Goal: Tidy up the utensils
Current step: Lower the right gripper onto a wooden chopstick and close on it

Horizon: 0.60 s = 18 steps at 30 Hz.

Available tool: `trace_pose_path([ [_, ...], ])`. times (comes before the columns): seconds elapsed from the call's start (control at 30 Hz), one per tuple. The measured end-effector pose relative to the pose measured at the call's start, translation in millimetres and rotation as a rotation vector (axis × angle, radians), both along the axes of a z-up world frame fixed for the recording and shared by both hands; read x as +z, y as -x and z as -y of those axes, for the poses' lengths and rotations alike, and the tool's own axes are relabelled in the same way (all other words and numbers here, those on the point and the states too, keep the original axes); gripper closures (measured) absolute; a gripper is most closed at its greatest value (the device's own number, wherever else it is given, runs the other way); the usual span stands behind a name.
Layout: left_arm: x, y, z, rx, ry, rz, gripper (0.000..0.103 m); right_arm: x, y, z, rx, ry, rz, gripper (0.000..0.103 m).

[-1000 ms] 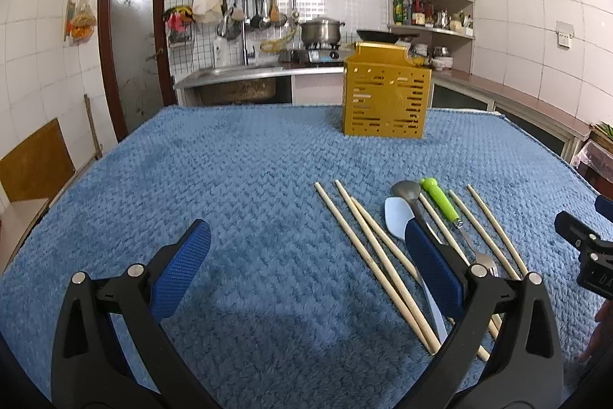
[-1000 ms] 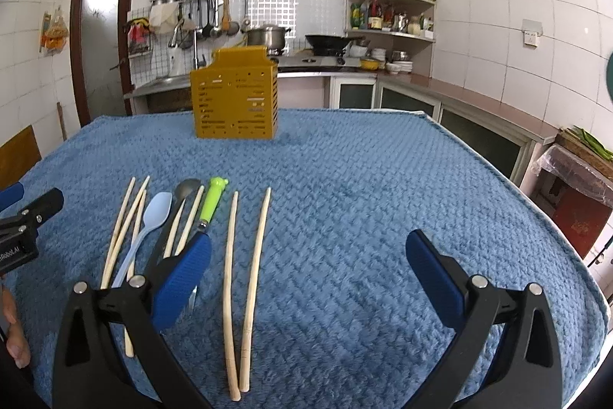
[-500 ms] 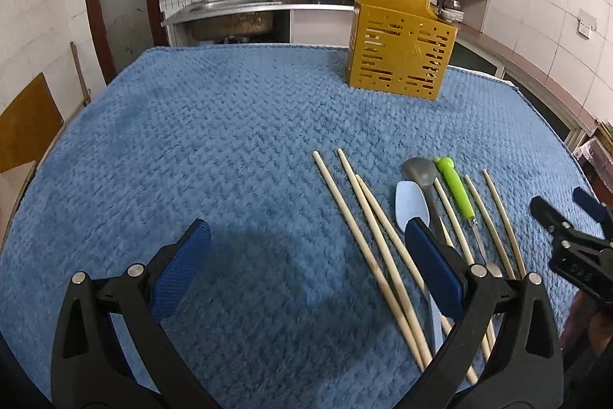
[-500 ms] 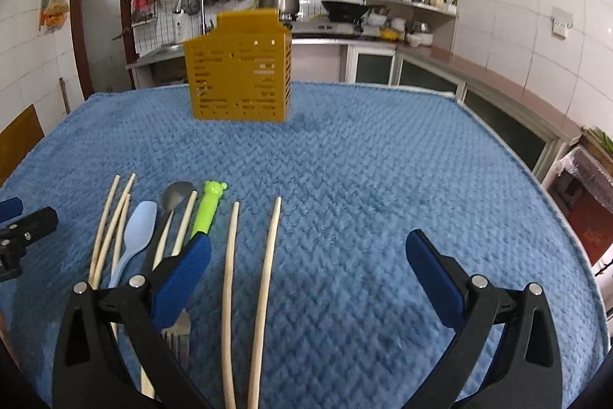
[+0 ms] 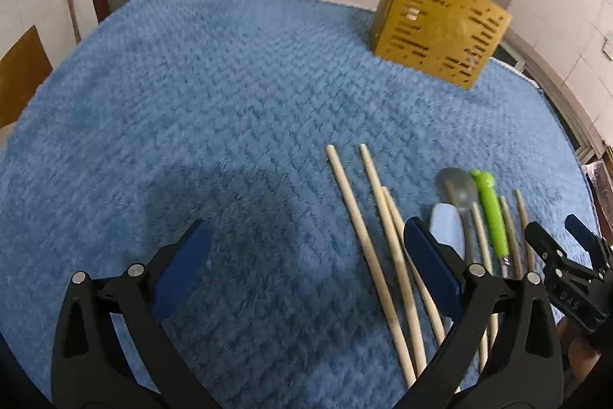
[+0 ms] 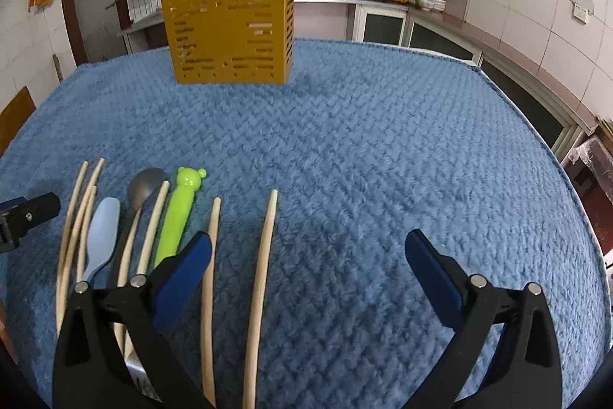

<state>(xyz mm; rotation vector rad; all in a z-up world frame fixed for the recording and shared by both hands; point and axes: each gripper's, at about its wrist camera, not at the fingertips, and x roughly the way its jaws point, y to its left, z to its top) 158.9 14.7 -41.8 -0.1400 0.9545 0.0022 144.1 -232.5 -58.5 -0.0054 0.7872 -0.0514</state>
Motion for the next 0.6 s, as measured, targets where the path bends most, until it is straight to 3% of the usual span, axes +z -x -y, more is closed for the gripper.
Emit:
trace_pose_path([
  [0.1, -8.2, -10.4, 1.9, -0.004, -0.027, -0.032, 0.014, -4.0, -6.8, -1.7, -0.002, 0.003, -0.023, 0.006],
  [0.23, -11.5, -14.7, 6.5, -0.011, -0.081, -0.044, 0.021, -9.4, -12.9, 3.1, 0.0, -0.036, -0.059, 0.033],
  [0.3, -10.8, -18.3, 8.1, -0.016, -0.097, -0.05, 0.024, -10.7, -15.5, 6.0, 0.004, -0.055, -0.072, 0.037],
  [0.5, -7.1, -28.5, 13.6, -0.052, -0.113, -0.074, 0.046, -5.9, -23.5, -4.5, 0.025, -0.039, -0.111, 0.064],
  [0.53, -6.7, -31.3, 15.8, -0.061, -0.119, -0.085, 0.05, -4.3, -27.2, -6.8, 0.026, -0.041, -0.128, 0.072],
  [0.6, -6.5, -34.8, 15.3, -0.066, -0.109, -0.099, 0.057, -3.0, -30.3, -7.8, 0.031, -0.051, -0.154, 0.078],
])
